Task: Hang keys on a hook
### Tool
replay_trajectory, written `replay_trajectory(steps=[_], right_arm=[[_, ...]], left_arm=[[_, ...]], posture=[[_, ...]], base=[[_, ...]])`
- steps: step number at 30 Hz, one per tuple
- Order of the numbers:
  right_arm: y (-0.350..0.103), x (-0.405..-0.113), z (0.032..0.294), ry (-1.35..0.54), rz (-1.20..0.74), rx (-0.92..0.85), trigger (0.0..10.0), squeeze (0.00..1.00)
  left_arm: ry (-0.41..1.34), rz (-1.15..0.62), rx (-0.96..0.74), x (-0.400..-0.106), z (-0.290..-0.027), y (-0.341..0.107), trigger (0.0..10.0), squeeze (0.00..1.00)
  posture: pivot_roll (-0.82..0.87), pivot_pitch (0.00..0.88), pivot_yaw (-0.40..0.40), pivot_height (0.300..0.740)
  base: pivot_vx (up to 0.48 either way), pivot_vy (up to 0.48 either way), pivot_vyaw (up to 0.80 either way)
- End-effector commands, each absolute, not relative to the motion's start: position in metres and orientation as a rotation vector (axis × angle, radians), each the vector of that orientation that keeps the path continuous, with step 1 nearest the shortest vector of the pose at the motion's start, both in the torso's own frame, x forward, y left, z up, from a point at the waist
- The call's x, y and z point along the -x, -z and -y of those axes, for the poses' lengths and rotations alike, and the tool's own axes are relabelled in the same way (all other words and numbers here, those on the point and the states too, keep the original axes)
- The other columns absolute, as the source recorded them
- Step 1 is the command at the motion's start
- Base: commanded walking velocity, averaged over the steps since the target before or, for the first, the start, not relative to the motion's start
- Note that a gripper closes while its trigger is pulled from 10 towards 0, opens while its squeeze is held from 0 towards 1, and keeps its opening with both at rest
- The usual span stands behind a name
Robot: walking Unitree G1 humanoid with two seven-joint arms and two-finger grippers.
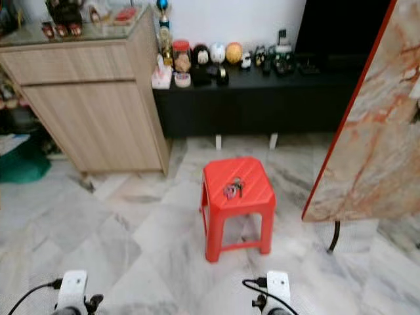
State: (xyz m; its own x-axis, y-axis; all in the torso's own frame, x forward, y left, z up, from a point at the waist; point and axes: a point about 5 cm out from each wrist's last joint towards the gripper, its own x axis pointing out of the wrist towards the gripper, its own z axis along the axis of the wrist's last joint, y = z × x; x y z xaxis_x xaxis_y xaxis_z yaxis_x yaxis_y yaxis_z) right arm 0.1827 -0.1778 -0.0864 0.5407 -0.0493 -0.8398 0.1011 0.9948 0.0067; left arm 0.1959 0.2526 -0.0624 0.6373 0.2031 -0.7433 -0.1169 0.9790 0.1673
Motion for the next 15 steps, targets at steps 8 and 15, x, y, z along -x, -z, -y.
replay_trajectory(steps=[8, 15], right_arm=[[0.089, -0.166, 0.209, 0.166, -1.021, -0.026, 10.0, 0.0], [0.09, -0.163, 0.212, 0.158, -1.028, -0.003, 10.0, 0.0]], left_arm=[[-0.163, -0.866, -0.087, -0.203, -0.243, 0.062, 10.0, 0.0], [-0.179, -0.873, -0.053, -0.198, -0.238, 0.066, 10.0, 0.0]], posture=[[-0.04, 0.0, 0.013, 0.74], [0.0, 0.0, -0.049, 0.74]], base=[[0.0, 0.0, 0.0], [0.0, 0.0, 0.0]])
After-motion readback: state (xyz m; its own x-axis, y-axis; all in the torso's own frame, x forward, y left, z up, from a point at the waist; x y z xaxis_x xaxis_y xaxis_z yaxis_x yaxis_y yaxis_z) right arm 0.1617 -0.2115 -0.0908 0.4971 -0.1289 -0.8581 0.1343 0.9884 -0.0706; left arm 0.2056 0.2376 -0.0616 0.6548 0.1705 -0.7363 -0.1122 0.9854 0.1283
